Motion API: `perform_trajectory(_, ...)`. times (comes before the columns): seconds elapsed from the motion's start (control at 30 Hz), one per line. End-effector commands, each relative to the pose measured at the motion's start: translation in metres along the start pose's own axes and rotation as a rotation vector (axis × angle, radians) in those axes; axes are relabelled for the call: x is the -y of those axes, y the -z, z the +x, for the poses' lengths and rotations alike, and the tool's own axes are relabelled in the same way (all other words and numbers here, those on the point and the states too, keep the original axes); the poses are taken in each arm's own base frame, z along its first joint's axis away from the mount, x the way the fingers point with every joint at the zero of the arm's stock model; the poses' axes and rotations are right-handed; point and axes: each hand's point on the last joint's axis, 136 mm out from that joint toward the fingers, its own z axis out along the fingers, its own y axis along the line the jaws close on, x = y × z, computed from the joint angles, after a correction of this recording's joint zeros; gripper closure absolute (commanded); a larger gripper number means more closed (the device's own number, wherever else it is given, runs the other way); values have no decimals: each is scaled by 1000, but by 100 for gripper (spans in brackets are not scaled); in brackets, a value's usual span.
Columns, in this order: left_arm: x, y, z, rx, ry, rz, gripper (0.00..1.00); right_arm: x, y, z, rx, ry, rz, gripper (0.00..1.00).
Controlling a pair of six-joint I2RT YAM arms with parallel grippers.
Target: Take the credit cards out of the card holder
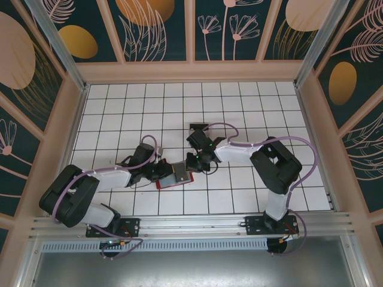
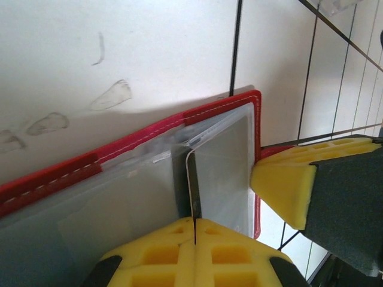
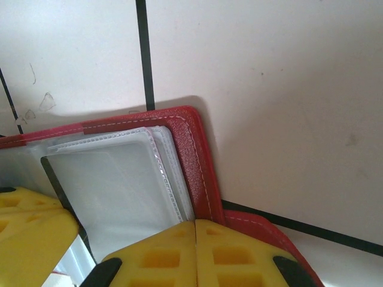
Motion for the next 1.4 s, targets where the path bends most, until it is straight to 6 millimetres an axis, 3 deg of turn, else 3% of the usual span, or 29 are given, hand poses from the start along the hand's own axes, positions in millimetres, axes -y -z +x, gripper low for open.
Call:
perform_trajectory(0.0, -10, 3, 5, -11, 0, -28, 98, 69, -18, 25, -57, -68, 247, 93)
perform_trajectory(0.37, -1, 11, 1, 15, -12, -6, 100, 68, -18, 25, -58, -68, 244, 93)
perform_trajectory(1.03, 22, 49, -10, 111, -62, -6, 100, 61, -15, 22, -51, -55, 228, 93)
perform_trajectory(1.37, 29, 70, -16, 115, -179, -95, 100, 53, -12, 17, -38, -45, 209, 92)
